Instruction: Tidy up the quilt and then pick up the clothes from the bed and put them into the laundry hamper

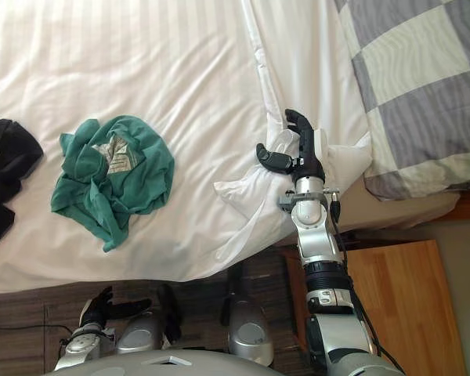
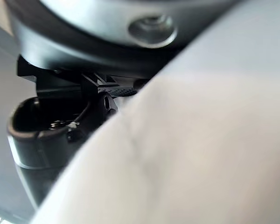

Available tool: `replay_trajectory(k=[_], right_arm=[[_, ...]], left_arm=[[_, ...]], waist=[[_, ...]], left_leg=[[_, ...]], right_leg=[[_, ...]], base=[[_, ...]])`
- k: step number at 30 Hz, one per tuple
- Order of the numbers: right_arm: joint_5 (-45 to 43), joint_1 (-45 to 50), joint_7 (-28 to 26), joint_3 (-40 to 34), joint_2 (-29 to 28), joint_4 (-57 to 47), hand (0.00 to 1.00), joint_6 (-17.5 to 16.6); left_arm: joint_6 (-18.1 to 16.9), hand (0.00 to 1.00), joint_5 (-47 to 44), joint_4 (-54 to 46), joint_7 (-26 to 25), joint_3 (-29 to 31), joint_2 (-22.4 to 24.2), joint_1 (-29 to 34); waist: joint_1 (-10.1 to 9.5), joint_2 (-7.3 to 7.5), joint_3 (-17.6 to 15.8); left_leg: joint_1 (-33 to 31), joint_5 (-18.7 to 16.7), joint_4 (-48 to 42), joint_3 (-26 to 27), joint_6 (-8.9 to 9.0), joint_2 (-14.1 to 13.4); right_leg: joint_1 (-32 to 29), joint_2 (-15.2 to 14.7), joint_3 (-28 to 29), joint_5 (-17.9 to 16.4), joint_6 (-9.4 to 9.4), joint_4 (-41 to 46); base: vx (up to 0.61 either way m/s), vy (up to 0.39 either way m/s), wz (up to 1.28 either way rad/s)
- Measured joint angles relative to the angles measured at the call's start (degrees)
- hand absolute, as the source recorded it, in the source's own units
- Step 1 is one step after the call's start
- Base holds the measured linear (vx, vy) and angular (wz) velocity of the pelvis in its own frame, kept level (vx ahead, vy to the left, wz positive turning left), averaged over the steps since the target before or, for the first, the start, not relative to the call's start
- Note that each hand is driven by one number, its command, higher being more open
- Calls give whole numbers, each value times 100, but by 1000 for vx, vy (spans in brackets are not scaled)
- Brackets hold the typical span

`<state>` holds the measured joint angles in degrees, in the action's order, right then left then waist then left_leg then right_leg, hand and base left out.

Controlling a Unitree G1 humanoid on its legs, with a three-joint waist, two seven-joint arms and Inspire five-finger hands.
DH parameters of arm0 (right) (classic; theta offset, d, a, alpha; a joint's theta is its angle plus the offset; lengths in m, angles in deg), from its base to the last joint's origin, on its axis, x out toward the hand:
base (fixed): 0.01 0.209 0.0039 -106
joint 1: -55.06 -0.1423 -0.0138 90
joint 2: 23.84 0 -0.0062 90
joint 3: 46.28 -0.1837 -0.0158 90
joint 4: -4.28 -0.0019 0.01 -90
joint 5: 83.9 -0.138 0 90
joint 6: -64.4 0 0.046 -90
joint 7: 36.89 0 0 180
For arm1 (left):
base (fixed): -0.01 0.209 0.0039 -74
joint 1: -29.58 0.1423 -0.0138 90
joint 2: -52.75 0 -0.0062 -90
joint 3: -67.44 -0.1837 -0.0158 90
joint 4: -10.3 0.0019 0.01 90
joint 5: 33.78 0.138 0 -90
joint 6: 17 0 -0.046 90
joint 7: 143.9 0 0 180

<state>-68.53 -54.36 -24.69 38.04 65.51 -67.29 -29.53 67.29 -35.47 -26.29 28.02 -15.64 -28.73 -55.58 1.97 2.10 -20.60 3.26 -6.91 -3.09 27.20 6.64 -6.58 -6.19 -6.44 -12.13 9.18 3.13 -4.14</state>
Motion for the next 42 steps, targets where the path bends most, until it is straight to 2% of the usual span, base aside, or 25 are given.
replay_trajectory(k=[2,6,10,12,13,18,21,23,24,27,30,31,34,35,38,42], right_arm=[[-6,481,7,-23,-24,-310,0,36],[-14,1351,3,-71,-310,-781,0,121],[-130,2057,-13,-105,-443,-1104,0,129],[-294,2494,-52,-127,-454,-1342,0,118],[-312,2580,-58,-158,-465,-1400,100,111],[-681,2851,-142,-519,-831,-1280,100,-173],[-1020,2826,-184,-967,-935,-498,100,-237],[-1237,2781,-186,-1498,-947,106,100,-132],[-1428,2749,-163,-2020,-944,576,100,50],[-1865,2746,64,-3472,-804,1282,100,463],[-2547,2916,389,-4628,-348,1265,100,578],[-2707,3007,533,-4969,-126,1211,100,578],[-2943,3021,817,-5350,178,723,100,494],[-2987,3007,839,-5349,205,601,0,450],[-3033,2773,926,-5166,228,-207,0,388],[-3038,2458,806,-3950,220,-1219,0,-54]], left_arm=[[1,100,11,-3,0,-38,-15,-34],[120,100,16,12,0,-40,-70,-30],[221,100,175,72,6,-44,-17,-29],[395,100,180,253,20,-18,29,-33],[433,100,181,286,15,-13,27,-32],[581,100,183,483,66,84,-1,10],[578,100,203,516,92,88,-14,47],[578,100,206,542,110,142,-10,65],[570,100,206,542,115,279,-3,108],[576,100,199,565,117,652,60,253],[585,100,191,634,117,908,122,455],[587,100,182,689,119,988,174,476],[586,100,180,795,128,992,153,581],[586,100,180,796,129,993,146,603],[573,100,182,793,168,1119,184,668],[539,100,205,794,229,1082,180,637]], waist=[[1,28,18],[86,212,233],[192,224,473],[375,195,587],[412,183,614],[467,164,832],[466,179,949],[475,189,993],[491,201,1056],[685,223,1151],[972,224,1293],[985,204,1392],[1031,234,1645],[1034,237,1681],[1026,240,1799],[946,222,1810]], left_leg=[[112,-106,-34,78,-32,11],[243,-153,-65,266,-4,43],[442,-206,-66,479,49,30],[553,-223,-66,596,75,16],[572,-234,-65,619,81,8],[743,-295,-67,885,105,-30],[792,-377,-77,924,58,-77],[842,-431,-83,958,36,-96],[841,-466,-88,1017,15,-95],[890,-542,-159,1169,28,-96],[907,-573,-156,1261,35,-107],[911,-593,-128,1314,43,-114],[902,-582,-86,1393,64,-144],[901,-576,-85,1393,66,-151],[922,-540,-69,1347,63,-161],[901,-512,-59,1217,49,-128]], right_leg=[[81,2,39,0,1,0],[116,3,161,2,4,-1],[166,69,371,2,4,0],[225,101,465,2,4,5],[229,113,481,2,4,5],[257,222,716,2,4,0],[306,275,755,1,4,-25],[353,296,774,-2,6,-28],[336,299,796,-5,9,-32],[328,300,937,-51,39,-34],[306,314,970,-136,8,-35],[294,345,974,-139,16,-47],[244,392,976,-99,16,-34],[244,399,972,-97,15,-34],[266,405,949,-93,10,-35],[272,374,901,-82,3,-36]], base=[[-19,44,-18],[-18,13,-21],[-26,-4,-35],[-43,-3,-24],[-77,-3,-23],[-114,-17,-26],[-147,-29,-4],[-160,-22,-5],[-177,-26,-16],[-142,-24,-28],[-111,-33,-20],[-80,-34,-12],[-59,-33,-9],[-55,-26,1],[-60,-12,4],[-74,6,8]])
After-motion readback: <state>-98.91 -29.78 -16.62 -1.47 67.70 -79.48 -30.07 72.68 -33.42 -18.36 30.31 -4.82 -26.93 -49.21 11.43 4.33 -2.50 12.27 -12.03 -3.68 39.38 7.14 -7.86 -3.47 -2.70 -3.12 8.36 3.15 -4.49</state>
